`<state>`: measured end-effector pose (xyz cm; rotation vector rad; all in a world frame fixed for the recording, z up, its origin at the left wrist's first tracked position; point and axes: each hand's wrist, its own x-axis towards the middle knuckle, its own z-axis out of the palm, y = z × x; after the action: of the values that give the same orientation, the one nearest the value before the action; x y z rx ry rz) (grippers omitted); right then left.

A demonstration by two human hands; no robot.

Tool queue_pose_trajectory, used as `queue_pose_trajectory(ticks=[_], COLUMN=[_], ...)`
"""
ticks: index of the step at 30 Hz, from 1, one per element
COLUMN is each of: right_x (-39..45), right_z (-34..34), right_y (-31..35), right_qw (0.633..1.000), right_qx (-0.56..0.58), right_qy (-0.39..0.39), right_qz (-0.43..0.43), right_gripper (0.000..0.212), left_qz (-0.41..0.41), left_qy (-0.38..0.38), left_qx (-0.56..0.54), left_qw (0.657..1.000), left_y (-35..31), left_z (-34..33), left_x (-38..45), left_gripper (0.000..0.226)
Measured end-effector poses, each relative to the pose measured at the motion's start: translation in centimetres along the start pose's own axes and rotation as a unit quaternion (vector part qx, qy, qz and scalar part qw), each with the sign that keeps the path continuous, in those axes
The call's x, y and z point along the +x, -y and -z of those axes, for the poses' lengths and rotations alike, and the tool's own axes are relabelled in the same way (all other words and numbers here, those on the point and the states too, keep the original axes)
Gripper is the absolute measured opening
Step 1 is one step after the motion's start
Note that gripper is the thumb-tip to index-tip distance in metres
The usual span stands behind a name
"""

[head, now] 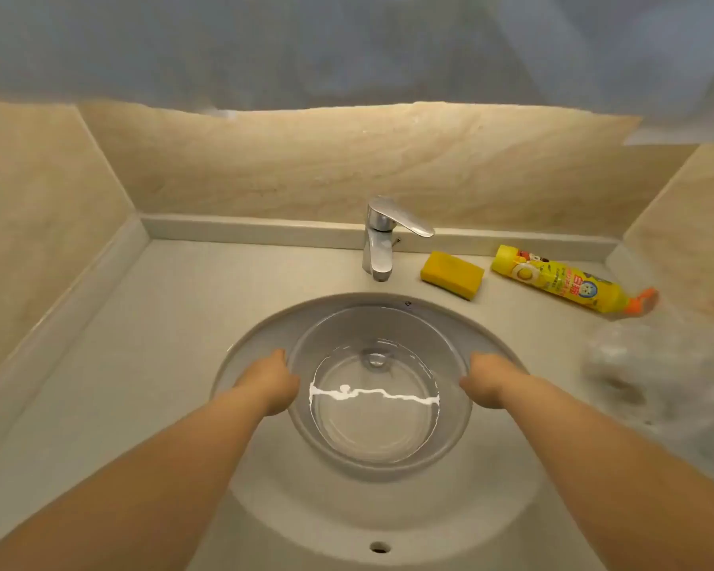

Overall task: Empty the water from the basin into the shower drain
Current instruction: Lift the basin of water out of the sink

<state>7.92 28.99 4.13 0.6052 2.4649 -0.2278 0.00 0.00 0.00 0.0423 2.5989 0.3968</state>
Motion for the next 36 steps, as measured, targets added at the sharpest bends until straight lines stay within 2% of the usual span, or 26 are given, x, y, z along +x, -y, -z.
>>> queue_pose_trajectory(ticks=[3, 7, 13, 18, 22, 28, 32, 36], right_x=[1.5, 3.3, 4.5, 4.5, 4.3, 3.3, 1.4, -1.3], right_z=[-0.6, -1.1, -1.4, -1.3, -1.1, -0.9, 0.4, 1.1], right_y=[-0.4, -0.4, -0.4, -0.5, -0.8, -1.8, -2.6, -3.8], right_qw=[1.0, 0.995, 0.973, 0.966, 0.957, 0.951, 0.948, 0.941], right_qx=[0.018, 0.081, 0.215, 0.244, 0.276, 0.301, 0.315, 0.337], right_qy=[0.02, 0.052, 0.076, 0.079, 0.082, 0.069, 0.046, 0.023], right_qz=[-0.004, -0.006, -0.033, -0.032, -0.026, -0.012, -0.001, 0.004], right_gripper=[0.039, 0.017, 0.013, 0.025, 0.026, 0.022, 0.012, 0.02], left_qz=[0.008, 0.031, 0.069, 0.084, 0.096, 0.096, 0.077, 0.047], left_qy=[-0.006, -0.008, -0.015, -0.011, -0.01, -0.026, -0.035, -0.042], left_qx=[-0.012, -0.046, -0.145, -0.176, -0.196, -0.23, -0.238, -0.255], left_qw=[1.0, 0.998, 0.987, 0.981, 0.976, 0.968, 0.968, 0.965], left_y=[-0.3, -0.7, -0.9, -1.3, -1.5, -2.0, -2.5, -3.0], left_z=[-0.9, -1.8, -2.0, -1.7, -1.7, -1.3, -0.7, 0.0], left_x=[1.3, 2.3, 3.0, 2.9, 2.3, -0.3, -2.7, -5.3], left_gripper=[0.045, 0.036, 0.03, 0.027, 0.024, 0.025, 0.039, 0.048])
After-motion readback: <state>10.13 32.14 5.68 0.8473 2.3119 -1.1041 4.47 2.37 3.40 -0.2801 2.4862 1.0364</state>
